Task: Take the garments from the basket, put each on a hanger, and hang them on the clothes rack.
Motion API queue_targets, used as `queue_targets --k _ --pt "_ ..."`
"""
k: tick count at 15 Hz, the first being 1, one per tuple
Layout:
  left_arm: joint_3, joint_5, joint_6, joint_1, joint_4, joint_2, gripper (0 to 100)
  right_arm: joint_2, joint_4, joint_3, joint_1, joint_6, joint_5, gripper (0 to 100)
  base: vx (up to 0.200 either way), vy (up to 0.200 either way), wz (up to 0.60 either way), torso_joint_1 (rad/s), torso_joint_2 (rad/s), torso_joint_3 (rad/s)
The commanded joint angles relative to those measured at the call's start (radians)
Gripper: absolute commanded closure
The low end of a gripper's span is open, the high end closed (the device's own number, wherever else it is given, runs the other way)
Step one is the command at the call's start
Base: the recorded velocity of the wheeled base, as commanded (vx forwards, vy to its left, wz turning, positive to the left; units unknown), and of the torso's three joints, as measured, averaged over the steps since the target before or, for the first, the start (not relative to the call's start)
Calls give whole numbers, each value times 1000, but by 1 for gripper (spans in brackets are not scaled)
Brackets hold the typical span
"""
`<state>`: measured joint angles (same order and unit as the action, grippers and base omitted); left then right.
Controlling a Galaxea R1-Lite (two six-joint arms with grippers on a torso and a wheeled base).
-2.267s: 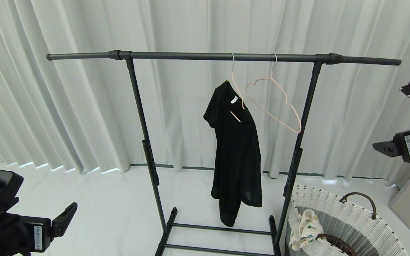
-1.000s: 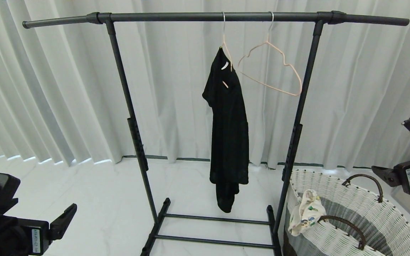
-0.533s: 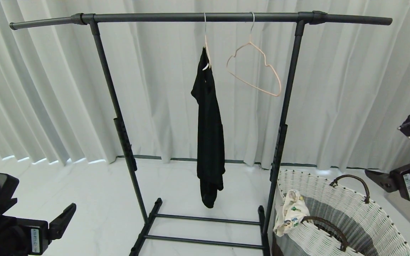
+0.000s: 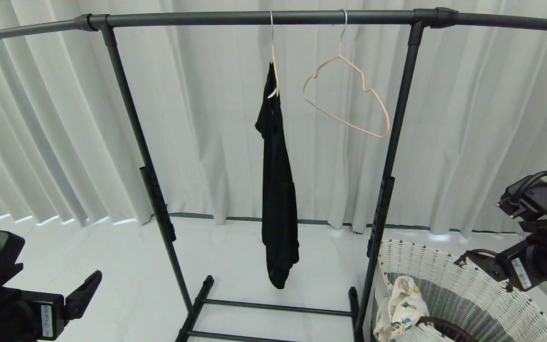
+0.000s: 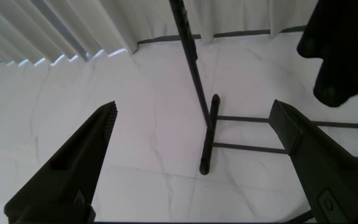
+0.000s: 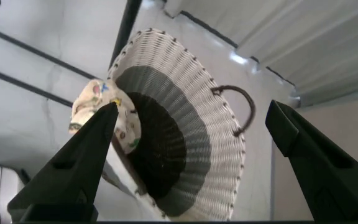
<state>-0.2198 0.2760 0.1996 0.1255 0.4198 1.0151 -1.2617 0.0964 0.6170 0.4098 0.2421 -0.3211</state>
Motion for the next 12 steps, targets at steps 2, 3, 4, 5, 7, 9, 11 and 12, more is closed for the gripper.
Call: queue_targets --k 2,3,4,5,7,9,11,12 --pt "0 2 1 0 1 7 0 -93 25 -65 34 2 19 0 100 0 0 1 4 1" --pt "0 2 3 0 1 7 0 -120 26 -71 52 0 20 0 0 0 0 0 0 0" --pt "-1 2 3 0 1 7 0 -142 26 -74 69 0 20 0 0 0 0 0 0 0" --pt "-1 2 3 0 1 8 0 -188 26 -77 95 0 20 0 0 0 0 0 0 0" --pt "0 2 3 0 1 8 0 -268 26 -82 118 0 20 0 0 0 0 0 0 0" --pt "2 2 3 0 1 7 0 -329 43 -91 127 0 19 0 0 0 0 0 0 0" --pt "2 3 18 -1 1 3 0 -432 137 -114 135 2 14 0 0 0 0 0 0 0" --pt "2 3 29 -1 1 2 0 -467 157 -117 135 2 8 0 0 0 0 0 0 0"
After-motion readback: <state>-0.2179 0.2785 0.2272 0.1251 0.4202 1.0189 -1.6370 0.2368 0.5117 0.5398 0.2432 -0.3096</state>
